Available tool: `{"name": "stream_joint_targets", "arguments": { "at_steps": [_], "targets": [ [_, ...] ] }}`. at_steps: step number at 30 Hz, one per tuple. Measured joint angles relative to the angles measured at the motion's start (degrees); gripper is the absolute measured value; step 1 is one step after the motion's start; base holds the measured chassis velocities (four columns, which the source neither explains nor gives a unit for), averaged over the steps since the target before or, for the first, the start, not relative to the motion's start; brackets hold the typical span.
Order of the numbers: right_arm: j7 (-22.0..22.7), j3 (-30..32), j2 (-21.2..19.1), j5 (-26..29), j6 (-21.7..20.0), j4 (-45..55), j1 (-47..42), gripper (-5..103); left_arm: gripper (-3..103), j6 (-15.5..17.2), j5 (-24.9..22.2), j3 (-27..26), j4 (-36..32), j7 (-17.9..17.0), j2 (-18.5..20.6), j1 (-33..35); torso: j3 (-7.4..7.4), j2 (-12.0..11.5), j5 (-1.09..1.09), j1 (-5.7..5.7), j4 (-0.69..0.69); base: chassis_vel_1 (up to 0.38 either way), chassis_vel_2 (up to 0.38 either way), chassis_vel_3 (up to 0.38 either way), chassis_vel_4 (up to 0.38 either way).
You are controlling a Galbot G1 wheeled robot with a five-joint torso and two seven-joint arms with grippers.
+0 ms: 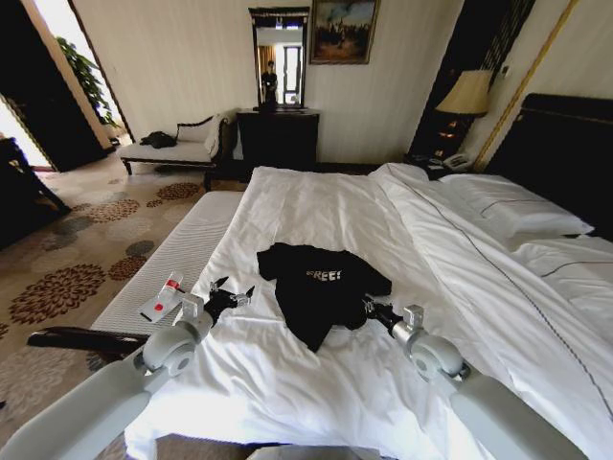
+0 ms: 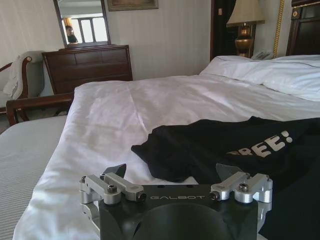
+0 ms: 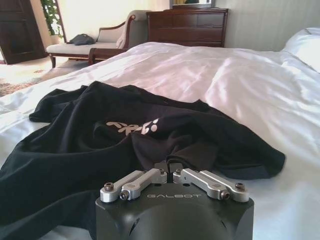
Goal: Fold the clothes on the bed.
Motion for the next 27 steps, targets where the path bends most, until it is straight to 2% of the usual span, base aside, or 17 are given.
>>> {"name": "stream_joint_targets", "arguments": {
  "at_steps": [11,14,21,24,27],
  "targets": [
    [1.1,10.7,2.9,-2.2,-0.9,6.9,-14.2,1,100,0.7,1.5,1.4,-2.6,0.8,0.8,1.7,0.0,0.0,0.01,0.0,-0.02,0.0,0.0,0.0,0.0],
    [0.8,13.0,4.1,-3.4,-0.7,8.5,-17.9,1,100,1.2,1.9,3.7,-3.7,0.5,1.1,3.9,0.0,0.0,-0.01,-0.01,0.0,0.0,0.0,0.0,0.0],
    [0.3,14.8,5.5,-4.2,-0.4,7.8,-20.0,1,100,1.6,3.1,8.0,-3.9,0.0,-0.5,10.3,0.0,0.0,0.0,0.0,0.02,0.0,0.0,0.0,0.0],
    [-0.2,15.0,5.6,-5.0,0.2,6.6,-20.3,1,100,1.2,3.6,9.5,-2.6,1.8,-0.4,11.2,0.0,0.0,0.01,-0.01,0.0,0.0,0.0,0.0,0.0],
    [-0.3,14.8,6.0,-5.1,0.6,5.4,-19.7,1,100,0.2,3.9,13.8,-1.0,3.3,-1.2,9.7,0.0,0.0,0.01,0.0,0.01,0.0,0.0,0.0,0.0]
  ]
}}
